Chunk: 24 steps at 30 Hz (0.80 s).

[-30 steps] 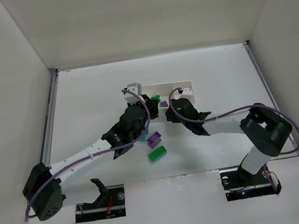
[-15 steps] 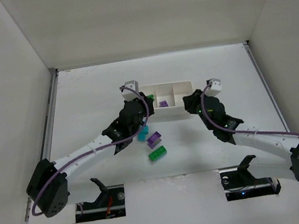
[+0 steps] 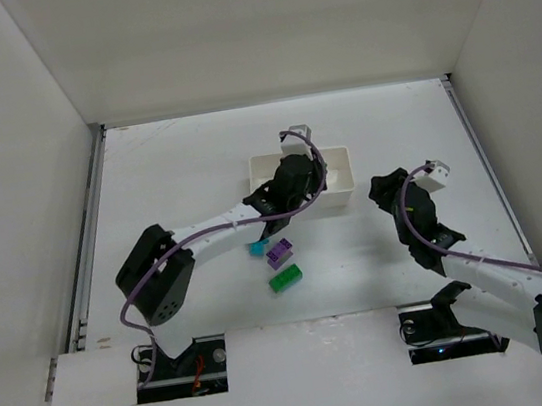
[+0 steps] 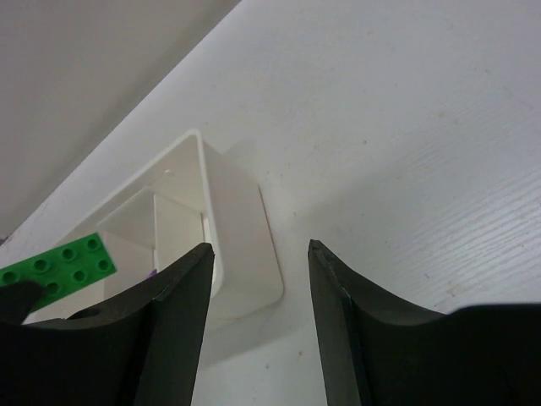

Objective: Sort the legos into containers by color

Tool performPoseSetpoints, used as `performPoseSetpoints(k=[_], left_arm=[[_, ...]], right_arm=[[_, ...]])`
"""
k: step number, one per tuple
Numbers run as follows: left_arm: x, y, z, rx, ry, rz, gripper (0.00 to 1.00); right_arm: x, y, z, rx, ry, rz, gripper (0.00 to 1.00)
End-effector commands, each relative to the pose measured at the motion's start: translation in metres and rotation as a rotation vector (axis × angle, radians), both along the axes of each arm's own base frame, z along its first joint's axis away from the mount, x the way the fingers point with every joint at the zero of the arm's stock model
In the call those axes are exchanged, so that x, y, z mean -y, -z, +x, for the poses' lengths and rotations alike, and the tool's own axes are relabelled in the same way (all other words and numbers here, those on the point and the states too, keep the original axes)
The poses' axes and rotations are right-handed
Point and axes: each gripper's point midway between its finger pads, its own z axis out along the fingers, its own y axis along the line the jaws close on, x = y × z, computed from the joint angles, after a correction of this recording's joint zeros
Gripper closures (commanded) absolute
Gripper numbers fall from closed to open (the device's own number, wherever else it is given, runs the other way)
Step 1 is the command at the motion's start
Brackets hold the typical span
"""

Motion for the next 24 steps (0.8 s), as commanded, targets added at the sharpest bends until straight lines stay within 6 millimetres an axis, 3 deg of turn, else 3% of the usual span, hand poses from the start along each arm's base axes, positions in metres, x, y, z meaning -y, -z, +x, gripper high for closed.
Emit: performPoseSetpoints(k=[1,9,11,16,18,24], left_arm=[[0.021,-0.021,0.01,0.034,0.03,-0.034,0.86],[0.03,-0.02,0.017,0.037,0.025,-0.029,0.87],[0.016,-0.024,0.016,0.054,-0.005,-0.023,0.87],[-0.047,-0.017,0.018,0.055,-0.122,0.006,0.87],[-0.056,-0.019,0.015,0.047,-0.125,-0.021,0.86],[-0.006,-0.036,0.0,0.066,0.005,-0.057,0.85]], right_arm=[[-0.011,-0.009,0.004,0.033,-0.039,0.046,0.45],[-0.015,-0.005,0.006,0.024,-0.054,0.051,0.45],[-0.016,-0.003,0.007,0.019,-0.061,0.048,0.45],[-0.02,-0.005,0.008,0.024,-0.081,0.053,0.44],[-0.022,-0.005,0.009,0.021,-0.087,0.053,0.43],[-0.022,-0.004,0.01,0.016,-0.086,0.038,0.43]])
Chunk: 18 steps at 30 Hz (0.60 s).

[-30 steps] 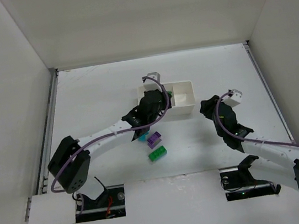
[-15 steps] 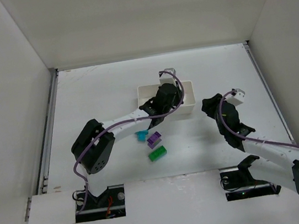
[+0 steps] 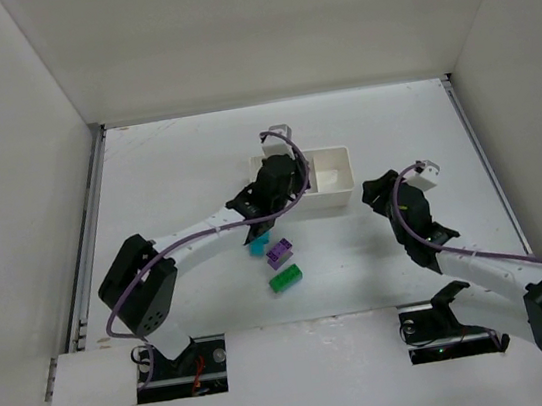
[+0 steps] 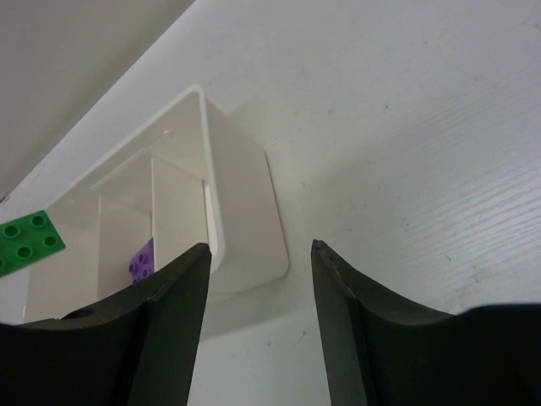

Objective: Sort the legos into containers by color

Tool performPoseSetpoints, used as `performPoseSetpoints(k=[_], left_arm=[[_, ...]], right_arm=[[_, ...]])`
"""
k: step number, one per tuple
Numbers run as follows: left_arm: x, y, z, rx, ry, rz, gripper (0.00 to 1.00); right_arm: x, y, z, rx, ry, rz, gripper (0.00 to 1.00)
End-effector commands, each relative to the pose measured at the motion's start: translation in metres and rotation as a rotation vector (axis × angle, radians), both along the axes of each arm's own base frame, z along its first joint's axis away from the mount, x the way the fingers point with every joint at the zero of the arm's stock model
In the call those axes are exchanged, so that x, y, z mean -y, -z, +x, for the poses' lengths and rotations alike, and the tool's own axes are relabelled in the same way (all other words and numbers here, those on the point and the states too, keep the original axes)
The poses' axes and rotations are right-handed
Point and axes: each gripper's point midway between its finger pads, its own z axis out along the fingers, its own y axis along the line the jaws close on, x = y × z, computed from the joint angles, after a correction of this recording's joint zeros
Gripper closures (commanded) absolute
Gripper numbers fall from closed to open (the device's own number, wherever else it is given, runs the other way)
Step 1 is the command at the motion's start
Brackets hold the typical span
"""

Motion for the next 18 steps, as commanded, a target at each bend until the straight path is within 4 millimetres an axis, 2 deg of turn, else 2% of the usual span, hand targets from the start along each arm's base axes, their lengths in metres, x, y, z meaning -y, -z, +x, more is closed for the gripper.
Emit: performPoseSetpoints(k=[1,6,8,12,13,15,18], left_arm=[[0.046,-0.032,-0.011,0.061,0.102,-0.07,0.85],[0.073,-0.015,-0.002,0.035,0.126,-0.053,0.84],[0.075,-0.011,0.005,0.029,0.11,-0.048,0.79],[0.07,-0.007,0.017,0.026,0.074,-0.035,0.75],[0.07,-0.006,0.018,0.024,0.071,-0.032,0.72],[0.071,-0.008,0.018,0.023,0.078,-0.04,0.61],[0.076,-0.019,0.01,0.038,0.112,-0.056,0.46]], right_arm=[[-0.004,-0.021,0.007,0.069,-0.003,0.031,0.43],[0.003,-0.026,0.005,0.085,0.013,0.035,0.42],[0.004,-0.027,0.004,0.092,0.015,0.037,0.42],[0.001,-0.028,0.004,0.09,0.003,0.034,0.42],[0.001,-0.028,0.005,0.093,0.007,0.035,0.41],[0.001,-0.027,0.005,0.089,0.004,0.032,0.41],[0.001,-0.029,0.005,0.094,0.005,0.026,0.4]])
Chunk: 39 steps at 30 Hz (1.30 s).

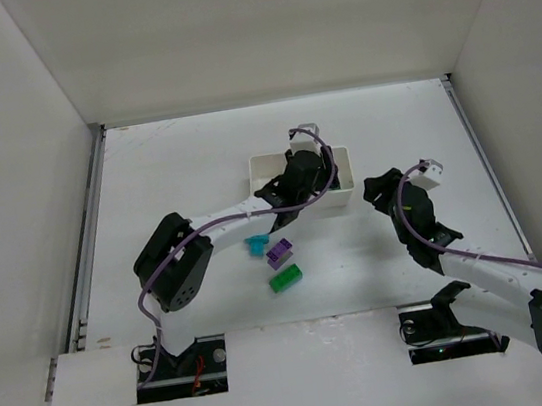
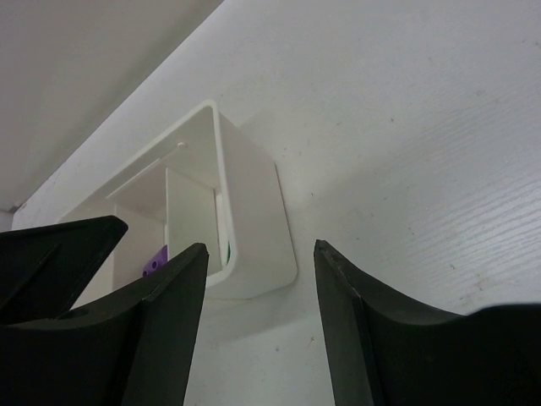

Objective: Sort the legos into containers by color

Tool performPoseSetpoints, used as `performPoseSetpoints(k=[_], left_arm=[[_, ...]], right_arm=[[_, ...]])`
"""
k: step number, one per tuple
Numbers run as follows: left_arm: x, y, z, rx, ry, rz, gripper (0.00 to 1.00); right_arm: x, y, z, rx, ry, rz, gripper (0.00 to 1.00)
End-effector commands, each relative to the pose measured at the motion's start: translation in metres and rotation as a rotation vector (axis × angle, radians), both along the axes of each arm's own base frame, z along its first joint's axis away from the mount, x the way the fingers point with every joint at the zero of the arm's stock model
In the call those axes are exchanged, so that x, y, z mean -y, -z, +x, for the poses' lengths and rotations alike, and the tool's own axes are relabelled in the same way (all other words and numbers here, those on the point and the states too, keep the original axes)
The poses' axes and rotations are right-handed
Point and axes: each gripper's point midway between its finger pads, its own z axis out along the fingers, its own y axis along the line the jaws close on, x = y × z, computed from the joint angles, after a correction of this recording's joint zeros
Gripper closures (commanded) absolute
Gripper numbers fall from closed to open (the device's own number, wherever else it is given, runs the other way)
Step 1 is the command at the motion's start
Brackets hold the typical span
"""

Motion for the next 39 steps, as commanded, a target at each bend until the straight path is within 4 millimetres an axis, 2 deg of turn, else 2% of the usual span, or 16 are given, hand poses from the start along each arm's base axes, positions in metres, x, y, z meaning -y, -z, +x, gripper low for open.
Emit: performPoseSetpoints(k=[1,3,6,9,11,14,16,18,20,24,30,34,39], left_arm=[[0.011,-0.057,0.0,0.086,0.022,-0.101,0.45],[0.0,-0.072,-0.007,0.104,0.017,-0.124,0.44],[-0.03,-0.089,-0.018,0.136,-0.019,-0.174,0.48],[-0.075,-0.096,-0.035,0.154,-0.089,-0.203,0.52],[-0.108,-0.095,-0.05,0.168,-0.135,-0.206,0.54],[-0.156,-0.084,-0.074,0.16,-0.216,-0.197,0.56],[-0.185,-0.072,-0.091,0.15,-0.265,-0.169,0.56],[-0.209,-0.057,-0.105,0.13,-0.315,-0.14,0.56],[-0.231,-0.04,-0.116,0.105,-0.363,-0.12,0.56],[-0.247,-0.016,-0.124,0.072,-0.406,-0.114,0.55],[-0.245,-0.009,-0.126,0.069,-0.385,-0.097,0.54],[-0.249,-0.007,-0.129,0.081,-0.379,-0.101,0.53],[-0.253,0.0,-0.134,0.076,-0.372,-0.12,0.52]], right_arm=[[-0.002,-0.019,0.005,0.066,0.001,0.011,0.41],[-0.008,-0.023,0.006,0.073,-0.021,0.0,0.47],[-0.031,-0.031,0.002,0.088,-0.101,-0.039,0.62],[-0.069,-0.041,-0.004,0.109,-0.217,-0.09,0.72],[-0.104,-0.046,-0.013,0.114,-0.322,-0.136,0.71],[-0.155,-0.044,-0.03,0.106,-0.477,-0.221,0.61],[-0.184,-0.036,-0.045,0.069,-0.559,-0.258,0.39],[-0.205,-0.025,-0.061,0.012,-0.612,-0.284,0.22],[-0.222,-0.01,-0.076,-0.066,-0.64,-0.292,0.16],[-0.239,0.006,-0.089,-0.166,-0.652,-0.289,0.09],[-0.253,0.023,-0.094,-0.271,-0.648,-0.253,0.06],[-0.259,0.031,-0.098,-0.311,-0.653,-0.223,0.09],[-0.272,0.037,-0.102,-0.353,-0.672,-0.169,0.18]])
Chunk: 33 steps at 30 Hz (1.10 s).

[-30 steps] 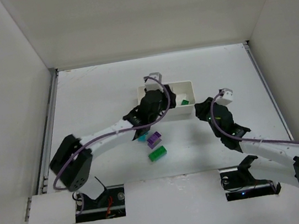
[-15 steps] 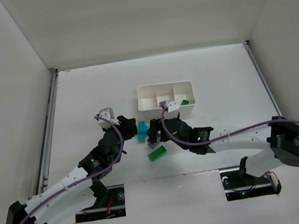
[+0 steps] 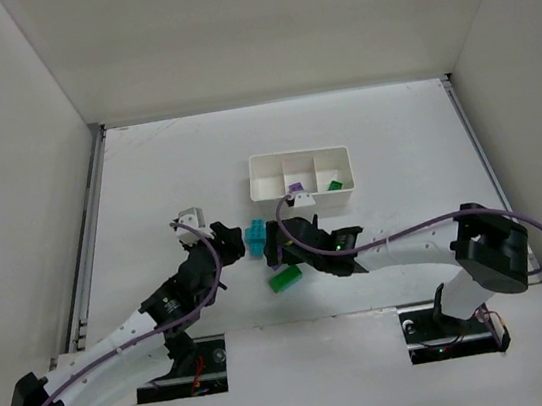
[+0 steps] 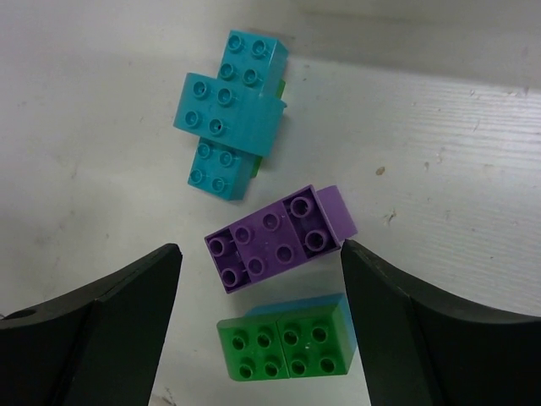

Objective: Sort the legos into containers by color

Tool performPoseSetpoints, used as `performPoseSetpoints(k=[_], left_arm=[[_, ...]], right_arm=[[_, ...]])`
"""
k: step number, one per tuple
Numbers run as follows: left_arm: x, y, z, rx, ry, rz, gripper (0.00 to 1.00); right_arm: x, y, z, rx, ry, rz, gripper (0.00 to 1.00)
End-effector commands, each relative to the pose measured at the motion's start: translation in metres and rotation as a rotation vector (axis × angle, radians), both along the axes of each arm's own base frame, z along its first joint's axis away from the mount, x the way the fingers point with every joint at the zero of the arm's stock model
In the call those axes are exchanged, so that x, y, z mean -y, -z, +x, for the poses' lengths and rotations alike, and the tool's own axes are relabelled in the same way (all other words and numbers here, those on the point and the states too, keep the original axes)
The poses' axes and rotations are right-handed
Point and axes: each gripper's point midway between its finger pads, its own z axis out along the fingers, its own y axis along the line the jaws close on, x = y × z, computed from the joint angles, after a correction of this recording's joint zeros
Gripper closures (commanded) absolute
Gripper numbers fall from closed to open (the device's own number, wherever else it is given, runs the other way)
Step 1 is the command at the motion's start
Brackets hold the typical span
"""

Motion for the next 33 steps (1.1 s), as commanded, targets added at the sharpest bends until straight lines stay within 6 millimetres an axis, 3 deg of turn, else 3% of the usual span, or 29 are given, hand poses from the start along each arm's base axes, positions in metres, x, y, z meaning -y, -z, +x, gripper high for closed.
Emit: performPoseSetpoints(k=[1,7,9,12,18,22,25,33], left_arm=[[-0.004,0.002,-0.002,0.009,-0.01,-0.026,0.52],[-0.003,0.004,-0.005,0.014,0.003,-0.032,0.52],[-0.003,0.004,-0.004,0.011,0.0,-0.026,0.52],[-0.002,0.005,-0.004,0.013,0.006,-0.023,0.52],[-0.003,0.002,-0.004,0.016,0.004,-0.024,0.52],[-0.002,-0.001,-0.004,0.017,0.008,-0.027,0.52],[-0.003,-0.002,-0.002,0.014,0.0,-0.028,0.52],[-0.009,-0.001,0.006,0.018,-0.04,-0.03,0.51]], right_arm=[[-0.018,-0.012,-0.001,-0.038,0.012,0.078,0.19],[-0.013,0.005,0.001,-0.067,0.038,0.037,0.19],[-0.015,0.007,0.004,-0.063,0.033,0.026,0.25],[-0.017,0.003,0.012,-0.028,0.023,-0.004,0.36],[-0.009,-0.015,0.039,0.127,-0.081,-0.144,0.39],[0.006,-0.019,0.049,0.184,-0.135,-0.23,0.23],[0.014,-0.028,0.043,0.142,-0.079,-0.175,0.09],[-0.023,-0.033,0.012,0.047,-0.06,-0.037,0.0]])
